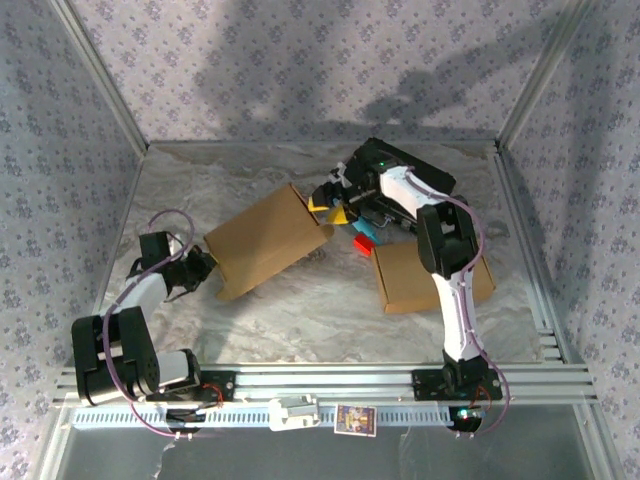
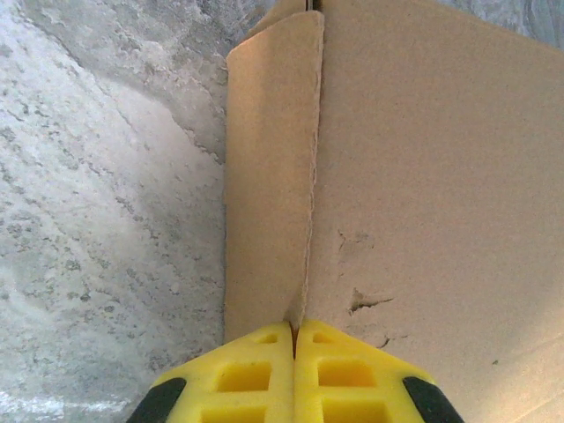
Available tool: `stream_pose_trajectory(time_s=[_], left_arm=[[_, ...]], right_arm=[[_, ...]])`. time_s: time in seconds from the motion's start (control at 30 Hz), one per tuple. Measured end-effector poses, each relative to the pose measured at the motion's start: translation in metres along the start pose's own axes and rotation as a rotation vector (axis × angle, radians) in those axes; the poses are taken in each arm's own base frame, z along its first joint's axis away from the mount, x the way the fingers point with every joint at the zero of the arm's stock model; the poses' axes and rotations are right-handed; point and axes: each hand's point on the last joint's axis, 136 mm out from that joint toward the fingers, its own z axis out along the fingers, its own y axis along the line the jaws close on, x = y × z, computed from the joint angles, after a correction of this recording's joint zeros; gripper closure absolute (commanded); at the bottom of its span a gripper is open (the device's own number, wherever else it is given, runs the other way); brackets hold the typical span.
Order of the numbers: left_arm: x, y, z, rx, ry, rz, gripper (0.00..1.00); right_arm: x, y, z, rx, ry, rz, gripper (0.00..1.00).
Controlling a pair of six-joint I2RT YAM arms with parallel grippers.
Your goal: Fold the paper box
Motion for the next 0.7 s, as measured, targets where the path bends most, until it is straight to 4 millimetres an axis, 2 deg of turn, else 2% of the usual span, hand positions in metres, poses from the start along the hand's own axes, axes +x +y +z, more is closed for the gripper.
stream_pose_trajectory(time_s=[0.07, 0.17, 0.43, 0.7], left_arm=[[0.0, 0.0, 0.0, 0.0, 0.002, 0.002, 1.0], [0.0, 0.0, 0.001, 0.004, 0.006, 0.001, 1.0], [0.0, 0.0, 0.001, 0.008, 0.01, 0.001, 1.0], [-0.002, 0.001, 0.002, 0.014, 0.019, -0.002, 1.0]], right_arm=[[-0.007, 0.009, 0.0, -0.004, -0.009, -0.039, 0.06], [-0.006, 0.016, 0.008, -0.013, 0.004, -0.058, 0.06], [0.005, 0.009, 0.043, -0.015, 0.077, -0.047, 0.08], [0.006, 0.02, 0.05, -0.064, 0.09, -0.031, 0.27]])
